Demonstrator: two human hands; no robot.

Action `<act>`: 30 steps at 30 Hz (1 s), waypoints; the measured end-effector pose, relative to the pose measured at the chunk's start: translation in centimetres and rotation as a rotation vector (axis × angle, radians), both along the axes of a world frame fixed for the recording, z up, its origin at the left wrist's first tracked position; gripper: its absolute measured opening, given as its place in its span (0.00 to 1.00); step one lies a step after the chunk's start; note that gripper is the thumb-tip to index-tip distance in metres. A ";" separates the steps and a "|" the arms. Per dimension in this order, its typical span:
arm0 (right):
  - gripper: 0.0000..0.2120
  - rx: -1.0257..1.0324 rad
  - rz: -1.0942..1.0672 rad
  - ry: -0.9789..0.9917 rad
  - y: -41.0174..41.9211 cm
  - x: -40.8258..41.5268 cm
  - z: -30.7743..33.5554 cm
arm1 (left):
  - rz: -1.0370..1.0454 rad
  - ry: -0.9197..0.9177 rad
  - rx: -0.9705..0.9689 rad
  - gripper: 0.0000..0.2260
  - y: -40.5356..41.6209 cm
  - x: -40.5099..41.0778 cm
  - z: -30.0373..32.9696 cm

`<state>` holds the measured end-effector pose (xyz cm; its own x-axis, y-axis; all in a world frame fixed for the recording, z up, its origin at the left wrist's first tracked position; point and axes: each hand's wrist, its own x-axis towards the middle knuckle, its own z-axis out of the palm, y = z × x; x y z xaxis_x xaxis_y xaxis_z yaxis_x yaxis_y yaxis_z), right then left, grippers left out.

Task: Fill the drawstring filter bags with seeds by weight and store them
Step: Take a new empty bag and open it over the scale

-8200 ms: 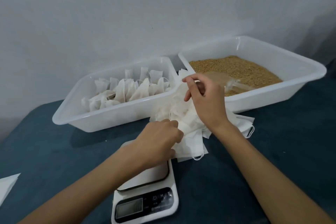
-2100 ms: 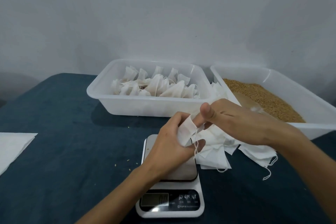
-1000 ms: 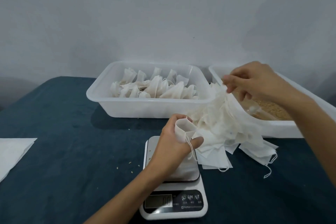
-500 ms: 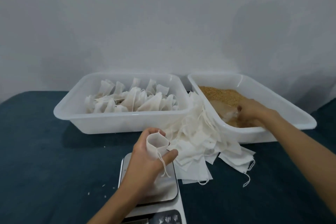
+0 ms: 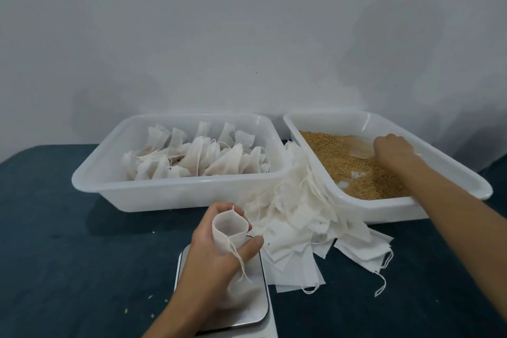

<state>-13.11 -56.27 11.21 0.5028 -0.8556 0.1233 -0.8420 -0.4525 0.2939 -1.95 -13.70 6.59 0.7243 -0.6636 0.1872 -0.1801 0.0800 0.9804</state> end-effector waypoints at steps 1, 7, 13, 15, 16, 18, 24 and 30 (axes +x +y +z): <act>0.12 0.012 0.032 -0.002 -0.1 0.3 -0.1 | 0.002 -0.002 0.003 0.20 0.0 0.0 0.0; 0.21 0.161 0.208 -0.047 0.6 1.1 -0.8 | 0.009 0.004 0.026 0.19 -0.1 -0.1 0.1; 0.12 0.349 0.303 -0.084 2.0 0.5 -0.3 | 0.010 0.012 0.050 0.15 0.1 0.0 -0.2; 0.03 0.413 0.295 -0.162 2.2 -0.1 -0.2 | 0.012 0.008 0.047 0.16 0.1 0.1 -0.2; 0.04 0.435 0.281 -0.196 2.2 -0.4 -0.2 | 0.016 0.004 0.039 0.17 0.0 0.1 -0.1; 0.06 0.437 0.276 -0.209 2.2 -1.1 -0.5 | 0.025 0.001 0.030 0.19 0.1 0.0 0.1; 0.12 0.333 0.234 -0.207 2.2 -2.0 -1.1 | -0.003 0.021 -0.002 0.20 0.3 0.2 0.3; 0.09 0.219 0.183 -0.215 2.5 -2.8 -1.1 | -0.003 0.015 -0.012 0.16 0.2 0.4 0.2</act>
<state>-15.93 -53.80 10.09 0.6330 -0.7713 0.0668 -0.7729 -0.6345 -0.0018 -1.51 -13.51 6.79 0.7247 -0.6638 0.1848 -0.1655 0.0927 0.9818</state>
